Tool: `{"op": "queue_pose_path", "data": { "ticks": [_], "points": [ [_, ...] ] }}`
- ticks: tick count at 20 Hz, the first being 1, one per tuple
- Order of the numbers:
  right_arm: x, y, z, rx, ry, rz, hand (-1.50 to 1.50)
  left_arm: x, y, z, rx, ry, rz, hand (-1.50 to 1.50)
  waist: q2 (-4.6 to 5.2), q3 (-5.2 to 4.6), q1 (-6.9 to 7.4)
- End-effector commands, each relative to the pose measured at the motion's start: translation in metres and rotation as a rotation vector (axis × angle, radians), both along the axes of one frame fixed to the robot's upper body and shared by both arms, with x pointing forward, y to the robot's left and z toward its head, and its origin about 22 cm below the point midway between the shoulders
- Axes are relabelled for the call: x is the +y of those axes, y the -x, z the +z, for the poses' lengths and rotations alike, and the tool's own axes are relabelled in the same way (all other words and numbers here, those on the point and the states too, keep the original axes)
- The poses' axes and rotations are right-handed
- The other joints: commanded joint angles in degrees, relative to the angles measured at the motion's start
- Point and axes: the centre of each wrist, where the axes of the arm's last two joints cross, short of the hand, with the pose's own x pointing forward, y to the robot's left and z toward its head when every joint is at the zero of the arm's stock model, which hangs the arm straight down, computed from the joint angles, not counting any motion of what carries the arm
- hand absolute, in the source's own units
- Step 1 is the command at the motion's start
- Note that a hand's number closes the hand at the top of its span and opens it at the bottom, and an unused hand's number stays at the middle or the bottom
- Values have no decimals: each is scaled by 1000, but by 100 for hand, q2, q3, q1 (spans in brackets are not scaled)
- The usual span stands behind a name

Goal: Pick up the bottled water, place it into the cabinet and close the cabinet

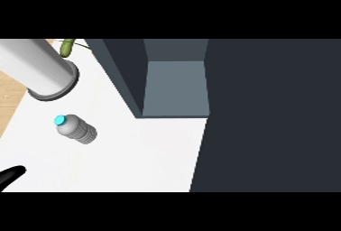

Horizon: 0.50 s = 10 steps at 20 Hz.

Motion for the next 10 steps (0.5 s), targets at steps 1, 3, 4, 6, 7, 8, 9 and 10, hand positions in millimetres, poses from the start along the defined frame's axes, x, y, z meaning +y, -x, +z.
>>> {"op": "queue_pose_path", "data": {
  "ticks": [1, 3, 4, 6, 7, 8, 9, 10],
  "points": [
    [-11, 23, 20, -51, 39, -59, -150, -5, -16, -24, 42, -19, 4, -150, 3, 1, -32],
    [-9, 26, 18, -67, 36, -58, -150, 19, -24, -41, 63, -6, 13, -150, -4, -4, -44],
    [-13, 20, 15, -78, 54, -57, -150, 17, -23, -41, 42, -14, 1, -150, 2, 0, -16],
    [-9, 25, 4, -56, 57, -44, -150, 11, -32, -44, 66, -10, 15, -150, -3, 5, -46],
    [-7, 23, 17, -86, 36, -61, -150, 5, -40, -49, 60, -16, 18, -150, 5, 0, -35],
    [-5, 15, 10, -80, 67, -70, -150, 15, -37, -51, 58, 2, 13, -150, 5, 0, -5],
    [-2, 18, 17, -67, 51, -49, -150, 7, -47, -57, 64, -10, 20, -150, 9, -1, -8],
    [-11, 19, 23, -70, 58, -41, -150, 15, -49, -73, 59, -10, 31, -150, 13, -4, -10]
  ]
}}
